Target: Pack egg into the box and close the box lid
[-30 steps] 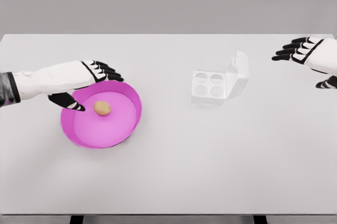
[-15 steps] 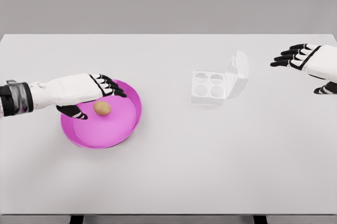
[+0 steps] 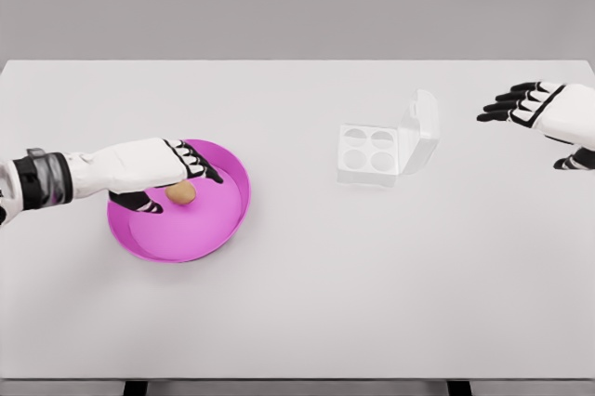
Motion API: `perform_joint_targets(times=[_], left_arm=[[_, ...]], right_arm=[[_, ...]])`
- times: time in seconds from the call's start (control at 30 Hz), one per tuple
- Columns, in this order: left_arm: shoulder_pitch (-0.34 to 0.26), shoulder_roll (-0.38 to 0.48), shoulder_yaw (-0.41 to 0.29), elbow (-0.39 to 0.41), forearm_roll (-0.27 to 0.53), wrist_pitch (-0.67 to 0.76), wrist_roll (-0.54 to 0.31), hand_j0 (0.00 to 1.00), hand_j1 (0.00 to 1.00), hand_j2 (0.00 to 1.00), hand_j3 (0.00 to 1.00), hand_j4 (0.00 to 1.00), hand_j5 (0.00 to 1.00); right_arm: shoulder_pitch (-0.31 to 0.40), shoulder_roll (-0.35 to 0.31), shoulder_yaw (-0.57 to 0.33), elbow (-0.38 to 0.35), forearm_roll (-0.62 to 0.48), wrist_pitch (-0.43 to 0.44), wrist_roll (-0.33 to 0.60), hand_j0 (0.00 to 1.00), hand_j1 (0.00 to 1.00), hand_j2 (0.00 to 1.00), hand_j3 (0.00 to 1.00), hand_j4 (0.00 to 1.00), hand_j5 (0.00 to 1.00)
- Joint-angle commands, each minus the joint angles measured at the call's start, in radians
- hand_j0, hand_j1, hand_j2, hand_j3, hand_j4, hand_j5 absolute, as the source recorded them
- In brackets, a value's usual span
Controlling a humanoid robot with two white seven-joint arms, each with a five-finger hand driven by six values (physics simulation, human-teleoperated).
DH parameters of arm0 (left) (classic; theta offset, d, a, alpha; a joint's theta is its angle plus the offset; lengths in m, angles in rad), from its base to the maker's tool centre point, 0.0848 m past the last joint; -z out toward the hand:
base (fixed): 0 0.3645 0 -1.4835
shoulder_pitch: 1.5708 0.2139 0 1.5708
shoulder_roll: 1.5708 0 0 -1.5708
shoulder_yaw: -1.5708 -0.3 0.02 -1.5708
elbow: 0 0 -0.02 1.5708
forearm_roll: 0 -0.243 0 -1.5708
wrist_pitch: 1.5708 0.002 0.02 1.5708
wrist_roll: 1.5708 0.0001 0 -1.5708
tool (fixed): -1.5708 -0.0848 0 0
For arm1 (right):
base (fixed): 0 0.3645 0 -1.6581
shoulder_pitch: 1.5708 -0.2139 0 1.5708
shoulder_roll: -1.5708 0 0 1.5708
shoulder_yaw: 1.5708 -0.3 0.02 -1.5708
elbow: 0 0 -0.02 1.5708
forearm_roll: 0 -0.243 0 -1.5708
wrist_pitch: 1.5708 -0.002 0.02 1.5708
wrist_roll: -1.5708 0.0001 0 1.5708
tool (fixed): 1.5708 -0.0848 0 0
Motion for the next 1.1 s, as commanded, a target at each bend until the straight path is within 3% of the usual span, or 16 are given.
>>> perform_joint_targets(times=[0.0,0.57,1.07], left_arm=[[0.0,-0.011,-0.003,0.009,-0.017,0.014,0.0,0.88,0.88,0.88,0.88,0.88,0.88],[0.003,-0.044,-0.027,0.03,-0.079,0.069,0.0,0.87,0.87,0.87,0.87,0.87,0.87],[0.0,-0.049,-0.049,0.063,-0.08,0.069,0.0,0.82,0.82,0.82,0.82,0.82,0.82]], right_arm=[[0.0,-0.001,0.0,0.0,-0.005,0.003,-0.001,1.0,1.0,1.0,1.0,1.0,1.0],[0.015,0.001,0.0,0.0,-0.005,0.003,-0.001,1.0,1.0,1.0,1.0,1.0,1.0],[0.025,0.001,-0.003,0.0,-0.005,0.003,-0.001,1.0,1.0,1.0,1.0,1.0,1.0]])
